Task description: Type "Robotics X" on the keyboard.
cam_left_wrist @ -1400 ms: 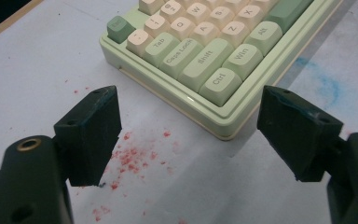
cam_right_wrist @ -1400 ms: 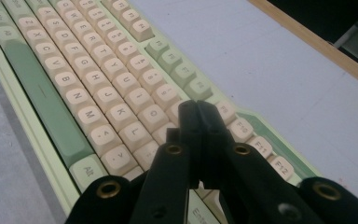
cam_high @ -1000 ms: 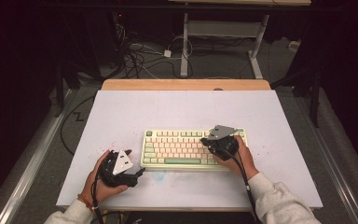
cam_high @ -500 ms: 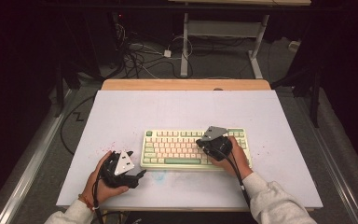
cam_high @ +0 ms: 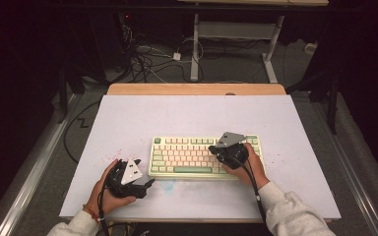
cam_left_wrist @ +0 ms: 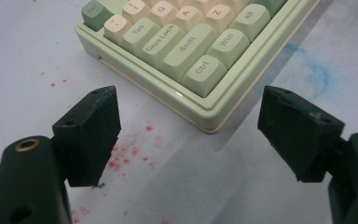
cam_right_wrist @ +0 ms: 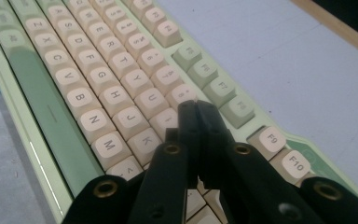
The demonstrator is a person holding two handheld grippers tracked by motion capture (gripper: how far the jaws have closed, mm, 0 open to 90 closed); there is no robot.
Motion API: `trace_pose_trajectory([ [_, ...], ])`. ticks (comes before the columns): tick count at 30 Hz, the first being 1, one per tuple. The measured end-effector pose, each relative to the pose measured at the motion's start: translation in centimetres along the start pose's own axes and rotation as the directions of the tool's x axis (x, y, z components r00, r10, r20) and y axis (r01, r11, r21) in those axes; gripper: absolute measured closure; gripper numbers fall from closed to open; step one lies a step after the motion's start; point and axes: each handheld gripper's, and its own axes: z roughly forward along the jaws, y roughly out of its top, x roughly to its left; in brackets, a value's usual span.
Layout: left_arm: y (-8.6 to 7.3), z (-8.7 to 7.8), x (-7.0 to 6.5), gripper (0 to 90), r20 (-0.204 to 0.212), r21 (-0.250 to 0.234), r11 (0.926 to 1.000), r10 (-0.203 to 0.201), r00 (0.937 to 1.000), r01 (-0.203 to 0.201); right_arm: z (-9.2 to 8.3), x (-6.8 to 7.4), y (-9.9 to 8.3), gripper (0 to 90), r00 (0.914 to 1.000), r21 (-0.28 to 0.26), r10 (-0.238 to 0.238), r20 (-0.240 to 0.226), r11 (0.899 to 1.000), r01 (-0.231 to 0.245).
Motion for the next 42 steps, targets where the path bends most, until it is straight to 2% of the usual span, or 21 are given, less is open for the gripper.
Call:
trace_pose_trajectory([
  [9,0.0,0.0,0.0,20.0,0.002,0.008,0.9999,0.006,1.0000,-0.007,-1.5,-0.2,-0.1,78.5,0.9998,-0.075,0.016,0.013,0.997,-0.015],
  [13,0.0,0.0,0.0,20.0,0.003,0.009,0.9999,0.007,1.0000,-0.007,-2.0,-0.3,-0.2,68.2,0.9997,-0.095,0.021,0.013,0.995,-0.019],
  [15,0.0,0.0,0.0,20.0,0.003,0.008,1.0000,0.006,1.0000,-0.006,-2.3,-0.2,-0.2,59.7,0.9996,-0.104,0.019,0.022,0.994,-0.016],
  [19,0.0,0.0,0.0,20.2,-0.003,0.016,0.9998,0.010,0.9999,-0.010,-3.0,-0.2,-0.3,48.1,0.9995,-0.124,0.020,0.025,0.992,-0.016],
  [23,0.1,-0.1,-0.1,20.2,-0.001,0.016,0.9998,0.009,1.0000,-0.009,-4.0,-0.3,-0.7,36.5,0.9978,-0.152,0.037,0.055,0.988,-0.029],
  [26,0.1,-0.1,-0.1,20.2,0.000,0.011,0.9999,0.003,1.0000,-0.003,-4.5,-0.3,-1.0,31.6,0.9956,-0.164,0.048,0.081,0.986,-0.034],
  [30,0.2,-0.1,-0.1,21.1,-0.008,0.012,0.9999,0.007,0.9999,-0.007,-5.3,-0.1,-1.7,27.5,0.9972,-0.186,0.044,0.060,0.982,-0.032],
  [42,0.4,-0.6,0.0,25.5,-0.021,-0.031,0.9992,-0.027,0.9994,0.026,-7.9,0.6,-4.0,25.2,0.9883,-0.226,0.068,0.137,0.974,-0.036],
])
